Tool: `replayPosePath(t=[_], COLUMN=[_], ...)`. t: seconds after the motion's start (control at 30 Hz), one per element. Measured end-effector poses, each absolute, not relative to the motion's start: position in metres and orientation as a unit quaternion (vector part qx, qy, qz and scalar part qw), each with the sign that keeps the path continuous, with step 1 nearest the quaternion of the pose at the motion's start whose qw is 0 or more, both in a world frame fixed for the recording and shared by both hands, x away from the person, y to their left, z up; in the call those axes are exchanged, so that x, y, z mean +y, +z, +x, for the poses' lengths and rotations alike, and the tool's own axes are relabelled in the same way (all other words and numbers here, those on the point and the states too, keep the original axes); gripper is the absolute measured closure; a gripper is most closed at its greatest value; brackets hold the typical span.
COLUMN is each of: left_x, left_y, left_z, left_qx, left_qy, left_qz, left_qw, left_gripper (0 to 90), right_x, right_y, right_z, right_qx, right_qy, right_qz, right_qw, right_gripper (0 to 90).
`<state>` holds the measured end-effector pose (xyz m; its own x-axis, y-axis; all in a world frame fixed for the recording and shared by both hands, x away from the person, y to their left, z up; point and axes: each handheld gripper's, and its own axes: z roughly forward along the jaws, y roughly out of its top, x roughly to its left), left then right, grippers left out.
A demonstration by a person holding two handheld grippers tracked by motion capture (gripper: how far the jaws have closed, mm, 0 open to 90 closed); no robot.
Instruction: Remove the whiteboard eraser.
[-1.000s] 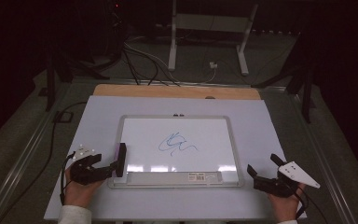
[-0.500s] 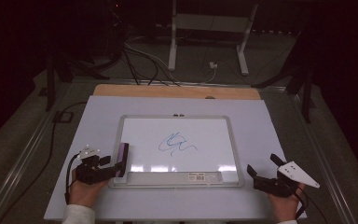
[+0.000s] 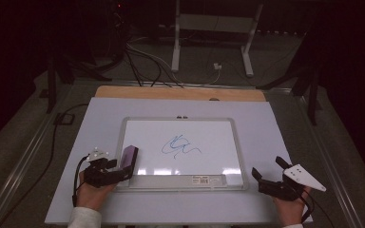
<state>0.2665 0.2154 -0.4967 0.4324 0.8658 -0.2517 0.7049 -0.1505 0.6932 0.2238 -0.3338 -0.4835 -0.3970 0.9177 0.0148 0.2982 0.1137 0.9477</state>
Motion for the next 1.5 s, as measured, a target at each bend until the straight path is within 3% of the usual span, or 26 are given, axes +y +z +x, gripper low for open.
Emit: replayPosePath(t=[0.2,0.23,1.5], left_x=[0.216,0.216,0.224], left_y=[-0.501,-0.501,-0.47], left_z=[0.267,0.267,0.268], left_qx=[0.528,0.525,0.5], left_qy=[0.103,0.104,0.162], left_qz=[0.753,0.755,0.744], left_qw=[0.379,0.379,0.411], left_gripper=[36.4,41.2,41.9], right_x=[-0.334,-0.334,-0.337], right_y=[-0.484,-0.484,-0.482], right_z=[0.224,0.224,0.222], right_qx=[0.677,0.676,0.67], right_qy=[0.491,0.492,0.496], right_qz=[0.449,0.449,0.452], right_qw=[0.315,0.315,0.318], right_gripper=[0.5,0.5,0.6])
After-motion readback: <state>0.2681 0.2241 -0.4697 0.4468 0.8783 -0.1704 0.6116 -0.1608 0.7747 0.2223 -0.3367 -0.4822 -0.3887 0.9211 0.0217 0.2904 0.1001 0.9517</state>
